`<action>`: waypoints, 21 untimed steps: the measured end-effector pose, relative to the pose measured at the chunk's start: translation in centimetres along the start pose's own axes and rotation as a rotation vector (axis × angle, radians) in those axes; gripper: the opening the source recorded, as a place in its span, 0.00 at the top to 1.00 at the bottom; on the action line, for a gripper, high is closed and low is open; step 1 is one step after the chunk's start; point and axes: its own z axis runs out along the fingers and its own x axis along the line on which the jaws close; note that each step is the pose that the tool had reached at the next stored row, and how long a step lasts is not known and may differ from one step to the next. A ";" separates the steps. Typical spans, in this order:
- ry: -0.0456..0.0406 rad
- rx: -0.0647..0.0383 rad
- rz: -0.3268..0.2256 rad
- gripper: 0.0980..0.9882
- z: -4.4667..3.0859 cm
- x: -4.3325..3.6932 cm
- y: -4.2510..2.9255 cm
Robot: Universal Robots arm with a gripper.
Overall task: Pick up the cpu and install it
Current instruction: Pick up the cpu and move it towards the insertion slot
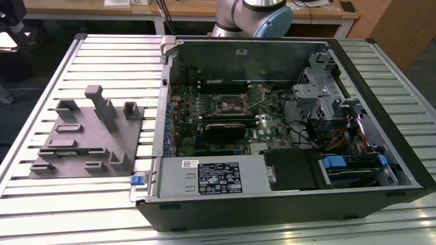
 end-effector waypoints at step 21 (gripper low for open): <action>0.0004 -0.011 0.000 0.50 -0.05 -1.28 0.05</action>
